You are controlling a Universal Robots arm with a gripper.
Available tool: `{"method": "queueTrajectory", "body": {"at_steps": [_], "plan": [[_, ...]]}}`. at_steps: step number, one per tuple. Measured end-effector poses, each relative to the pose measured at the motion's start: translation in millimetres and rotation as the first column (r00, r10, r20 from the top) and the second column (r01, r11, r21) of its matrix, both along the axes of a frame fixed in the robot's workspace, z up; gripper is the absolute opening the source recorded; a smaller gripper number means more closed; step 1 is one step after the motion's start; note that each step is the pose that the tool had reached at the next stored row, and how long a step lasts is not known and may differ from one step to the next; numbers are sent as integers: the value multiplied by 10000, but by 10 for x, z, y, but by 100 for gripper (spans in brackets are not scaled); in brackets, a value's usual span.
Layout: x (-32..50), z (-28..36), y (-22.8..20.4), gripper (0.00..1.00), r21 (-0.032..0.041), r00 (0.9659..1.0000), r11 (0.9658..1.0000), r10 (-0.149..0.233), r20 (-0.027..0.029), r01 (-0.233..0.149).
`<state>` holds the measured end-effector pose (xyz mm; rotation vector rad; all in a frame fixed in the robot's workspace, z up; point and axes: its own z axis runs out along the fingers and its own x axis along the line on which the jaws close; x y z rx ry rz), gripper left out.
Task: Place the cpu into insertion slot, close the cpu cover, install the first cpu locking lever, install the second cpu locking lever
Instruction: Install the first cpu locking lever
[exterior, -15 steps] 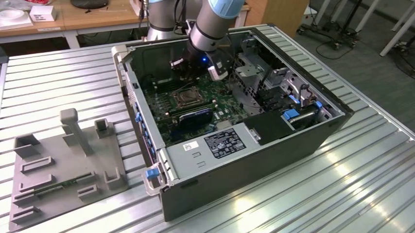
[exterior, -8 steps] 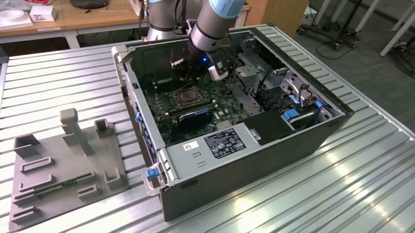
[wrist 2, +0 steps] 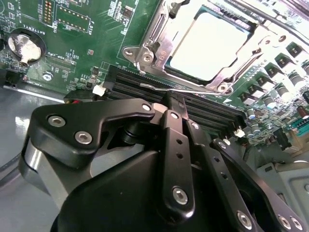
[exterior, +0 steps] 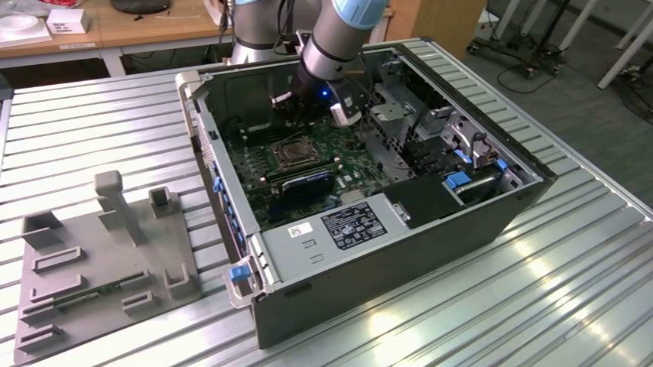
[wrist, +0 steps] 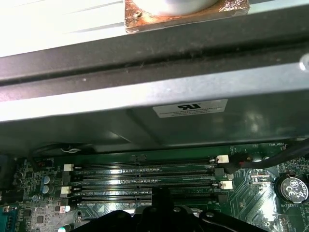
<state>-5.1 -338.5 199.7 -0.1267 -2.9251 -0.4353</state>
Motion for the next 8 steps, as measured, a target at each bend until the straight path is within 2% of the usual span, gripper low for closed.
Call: {"method": "queueTrajectory", "body": {"at_steps": [8], "plan": [[0, -1, -1, 11, -2, 10000, 10000, 0, -1, 0]]}}
